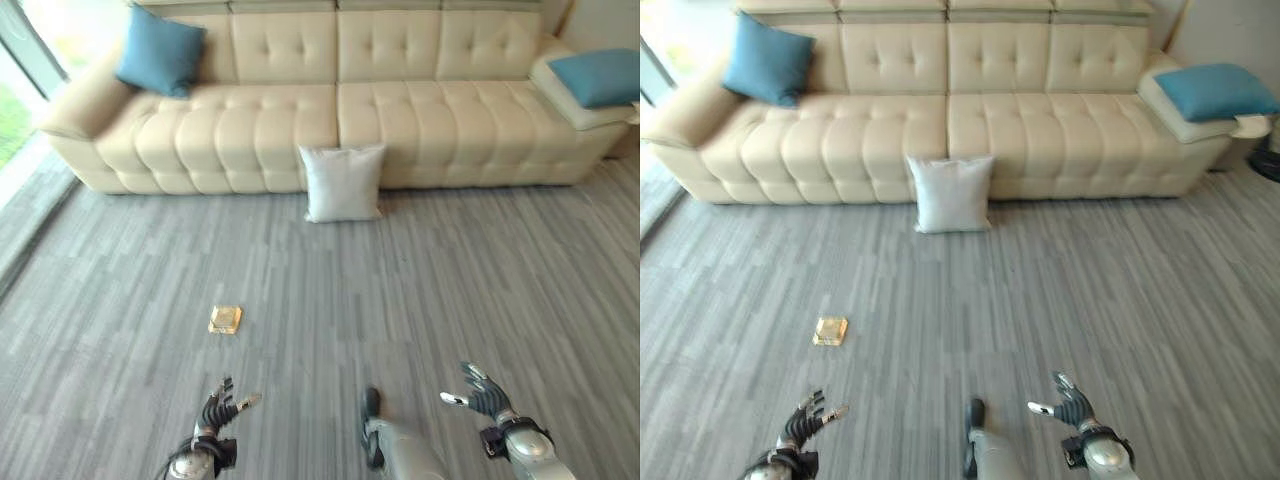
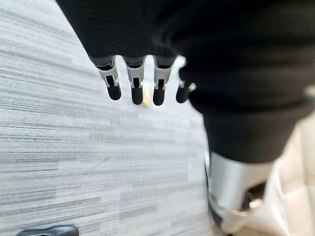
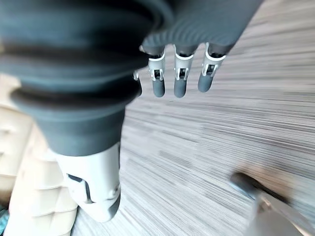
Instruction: Pick up all the scattered cushions and arrange them neatly on the sofa.
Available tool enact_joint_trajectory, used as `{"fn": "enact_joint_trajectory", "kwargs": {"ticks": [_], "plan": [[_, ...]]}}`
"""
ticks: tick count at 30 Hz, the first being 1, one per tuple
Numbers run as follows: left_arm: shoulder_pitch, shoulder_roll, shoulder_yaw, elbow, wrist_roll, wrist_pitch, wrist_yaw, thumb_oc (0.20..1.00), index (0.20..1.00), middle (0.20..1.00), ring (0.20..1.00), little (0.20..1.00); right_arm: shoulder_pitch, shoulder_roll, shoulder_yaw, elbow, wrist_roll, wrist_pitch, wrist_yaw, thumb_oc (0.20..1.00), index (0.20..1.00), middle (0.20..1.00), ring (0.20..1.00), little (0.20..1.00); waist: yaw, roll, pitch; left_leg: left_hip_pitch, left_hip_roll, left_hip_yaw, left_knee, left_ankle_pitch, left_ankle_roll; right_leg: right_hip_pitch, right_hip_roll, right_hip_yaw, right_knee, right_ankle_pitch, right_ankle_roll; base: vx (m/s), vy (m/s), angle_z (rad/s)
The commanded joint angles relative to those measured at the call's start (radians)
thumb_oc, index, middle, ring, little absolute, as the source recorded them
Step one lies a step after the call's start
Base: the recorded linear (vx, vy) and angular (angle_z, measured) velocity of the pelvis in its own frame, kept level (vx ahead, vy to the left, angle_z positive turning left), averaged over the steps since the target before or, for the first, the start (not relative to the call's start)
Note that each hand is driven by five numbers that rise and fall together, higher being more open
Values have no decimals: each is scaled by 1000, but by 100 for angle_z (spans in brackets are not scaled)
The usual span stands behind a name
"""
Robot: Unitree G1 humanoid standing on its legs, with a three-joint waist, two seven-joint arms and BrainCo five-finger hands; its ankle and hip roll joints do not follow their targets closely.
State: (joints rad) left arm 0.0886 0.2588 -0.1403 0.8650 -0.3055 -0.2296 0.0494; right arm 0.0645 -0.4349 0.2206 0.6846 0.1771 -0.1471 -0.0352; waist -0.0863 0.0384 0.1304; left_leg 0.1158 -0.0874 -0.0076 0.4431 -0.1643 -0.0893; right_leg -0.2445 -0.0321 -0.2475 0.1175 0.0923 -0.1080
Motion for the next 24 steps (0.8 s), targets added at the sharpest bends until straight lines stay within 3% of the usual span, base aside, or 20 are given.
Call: {"fn": "enact_joint_trajectory", "kwargs": {"ticks": [1,2,4,5,7,10,11,14,17,18,20,21,24], "plan": [[-34,96,1,-71,-8,-31,-7,1000,1000,1000,1000,1000,-46,-25,-4,-41,26,-48,-9,1000,1000,1000,1000,1000,-8,-67,36,-46,162,33,55,206,-38,88,-16,53,-10,-135,130,318,-260,-5],[-42,98,-1,-69,-10,-28,-6,1000,1000,1000,1000,1000,-45,-24,-4,-44,31,-46,-11,1000,1000,1000,1000,1000,-1,-80,46,-87,174,53,98,199,-25,110,-16,64,-11,-149,122,320,-222,-19],[-52,97,-7,-67,-14,-28,-7,1000,1000,1000,1000,1000,-46,-26,-1,-41,38,-46,-13,1000,1000,1000,1000,1000,17,-98,63,-171,170,86,97,125,10,159,-15,86,-25,-173,121,390,-165,-32],[-45,99,-13,-84,-11,-29,-12,1000,1000,1000,1000,1000,-44,-32,-2,-47,39,-46,-10,1000,1000,1000,1000,1000,37,-108,69,-231,150,96,20,68,31,202,-12,104,-47,-191,128,479,-109,-45],[-38,99,-20,-94,-9,-29,-14,1000,1000,1000,1000,1000,-44,-33,-5,-48,38,-46,-13,1000,1000,1000,1000,1000,56,-116,73,-295,126,97,-84,51,38,244,-11,119,-67,-206,138,380,-26,-40],[-30,99,-22,-95,-6,-32,-12,1000,1000,1000,1000,1000,-57,-26,-4,-33,41,-49,-23,1000,1000,1000,1000,1000,85,-107,68,-372,103,72,-269,159,24,309,22,150,-108,-220,151,384,37,-65],[-30,96,-24,-98,-3,-31,-11,1000,1000,1000,1000,1000,-65,-21,-4,-26,40,-50,-28,1000,1000,1000,1000,1000,98,-104,67,-398,103,97,-344,203,22,350,32,169,-118,-231,160,490,102,-68],[-20,96,-14,-90,2,-28,-9,1000,1000,1000,1000,1000,-67,-18,-3,-25,32,-46,-23,1000,1000,1000,1000,1000,111,-98,54,-385,110,112,-388,222,28,373,44,205,-102,-249,160,317,114,-63],[-11,89,-2,-68,2,-27,-8,1000,1000,1000,1000,1000,-66,-8,5,-32,15,-42,-13,1000,1000,1000,1000,1000,120,-107,28,-372,86,95,-333,202,55,395,7,224,-65,-254,190,437,233,-66],[-8,95,5,-63,5,-30,-7,1000,1000,1000,1000,1000,-72,1,13,-40,3,-40,-6,1000,1000,1000,1000,1000,129,-123,13,-349,71,114,-312,158,81,392,-33,238,-15,-231,219,450,254,-103],[-8,101,9,-67,5,-27,-8,1000,1000,1000,1000,1000,-71,2,19,-51,-9,-39,2,1000,1000,1000,1000,1000,132,-128,7,-325,58,121,-302,128,102,351,-55,247,69,-175,249,362,234,-76],[-9,108,13,-74,1,-26,-7,1000,1000,1000,1000,1000,-77,6,18,-64,-10,-39,4,1000,1000,1000,1000,1000,129,-124,11,-295,44,121,-298,93,126,295,-77,239,187,-104,283,250,177,-18],[-19,113,13,-72,0,-25,-3,1000,1000,1000,1000,1000,-83,11,22,-82,-7,-38,5,1000,1000,1000,1000,1000,116,-110,24,-241,36,105,-310,70,142,207,-81,224,274,-58,281,211,125,14]]}}
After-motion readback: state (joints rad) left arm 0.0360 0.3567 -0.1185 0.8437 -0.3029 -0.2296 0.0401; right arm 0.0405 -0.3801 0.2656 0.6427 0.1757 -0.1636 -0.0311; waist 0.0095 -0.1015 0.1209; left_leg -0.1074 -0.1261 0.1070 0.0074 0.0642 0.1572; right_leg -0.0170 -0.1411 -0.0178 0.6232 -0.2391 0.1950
